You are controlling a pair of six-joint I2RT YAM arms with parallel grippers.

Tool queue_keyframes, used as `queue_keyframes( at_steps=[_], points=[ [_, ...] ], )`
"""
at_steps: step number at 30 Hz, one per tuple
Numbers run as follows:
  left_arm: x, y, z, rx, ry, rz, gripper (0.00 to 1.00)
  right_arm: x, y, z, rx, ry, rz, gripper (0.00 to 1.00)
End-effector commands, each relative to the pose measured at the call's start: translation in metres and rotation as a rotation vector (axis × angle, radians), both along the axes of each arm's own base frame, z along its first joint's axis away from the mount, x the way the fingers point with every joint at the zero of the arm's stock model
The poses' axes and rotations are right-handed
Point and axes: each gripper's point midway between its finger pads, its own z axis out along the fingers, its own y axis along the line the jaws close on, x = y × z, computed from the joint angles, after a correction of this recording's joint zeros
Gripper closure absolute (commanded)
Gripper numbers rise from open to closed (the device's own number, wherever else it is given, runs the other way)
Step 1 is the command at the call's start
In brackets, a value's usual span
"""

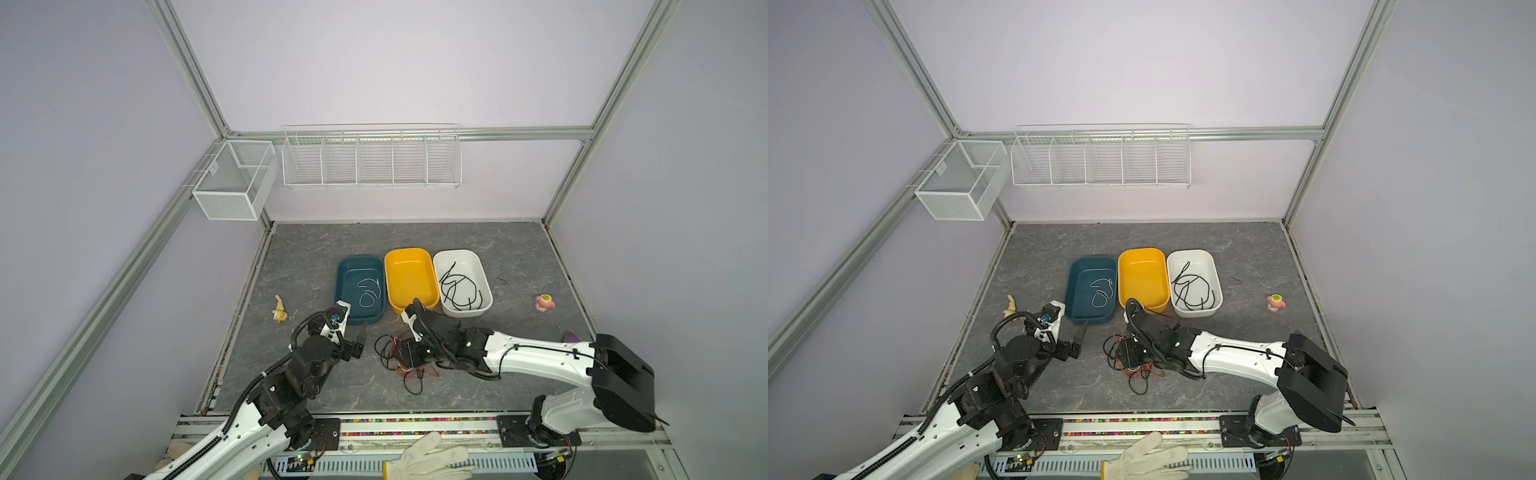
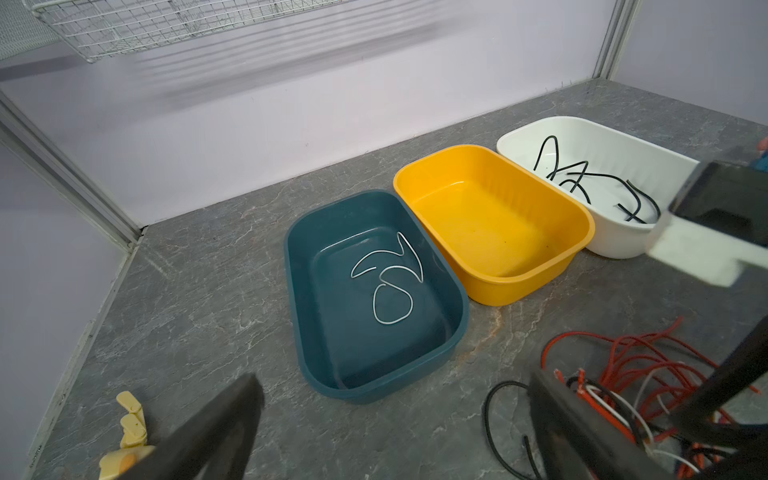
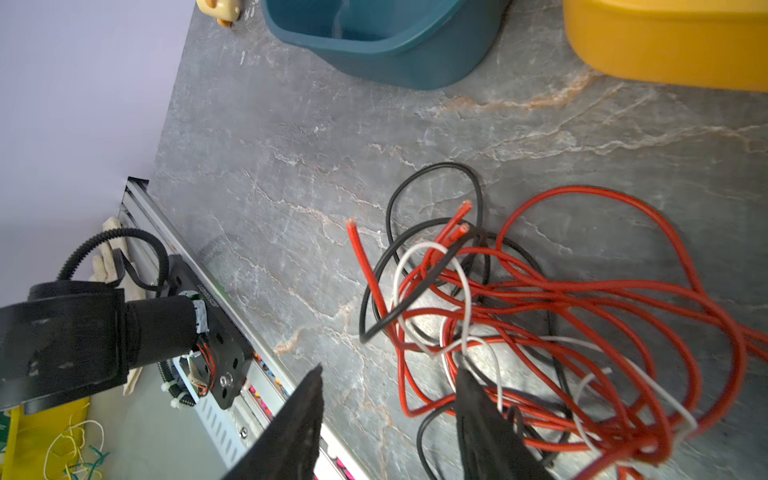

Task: Untangle the cables
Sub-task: 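Grasp a black cable in the pile with the right gripper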

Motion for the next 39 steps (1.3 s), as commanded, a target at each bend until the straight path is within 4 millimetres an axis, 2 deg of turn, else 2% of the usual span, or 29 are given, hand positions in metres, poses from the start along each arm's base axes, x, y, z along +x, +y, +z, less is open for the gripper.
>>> queue_keyframes(
  at_steps=[1,8,11,18,25,28,29,32,39],
  points=[
    [0.000,-0.001,-0.003,0.011,-0.006,-0.012,0.01,0.006,0.019,0.013,0.052,0.000,-0.044,0.47],
    [-0.001,0.000,-0.002,0.010,-0.009,-0.015,0.01,0.012,0.025,0.004,0.011,-0.003,-0.068,0.53],
    [-0.001,0.000,-0.002,0.009,-0.010,-0.015,0.01,0.014,0.024,-0.001,-0.022,-0.007,-0.080,0.60],
    [-0.001,0.000,-0.002,0.008,-0.010,-0.011,0.01,0.017,0.018,-0.006,-0.046,-0.017,-0.103,0.70],
    [-0.001,0.001,-0.002,0.008,-0.011,-0.011,0.01,0.019,0.012,-0.009,-0.073,-0.032,-0.112,0.76],
    [-0.001,0.001,-0.001,0.006,-0.013,-0.009,0.01,0.018,0.010,-0.007,-0.069,-0.038,-0.111,0.80],
    [-0.001,0.001,-0.001,0.006,-0.012,-0.008,0.01,0.018,0.009,-0.004,-0.064,-0.042,-0.113,0.85],
    [-0.001,0.001,-0.001,0.005,-0.012,-0.007,0.01,0.017,0.006,0.003,-0.056,-0.056,-0.110,0.93],
    [-0.001,0.002,-0.002,0.006,-0.012,-0.006,0.01,0.013,-0.005,0.021,-0.048,-0.087,-0.107,0.93]
  ],
)
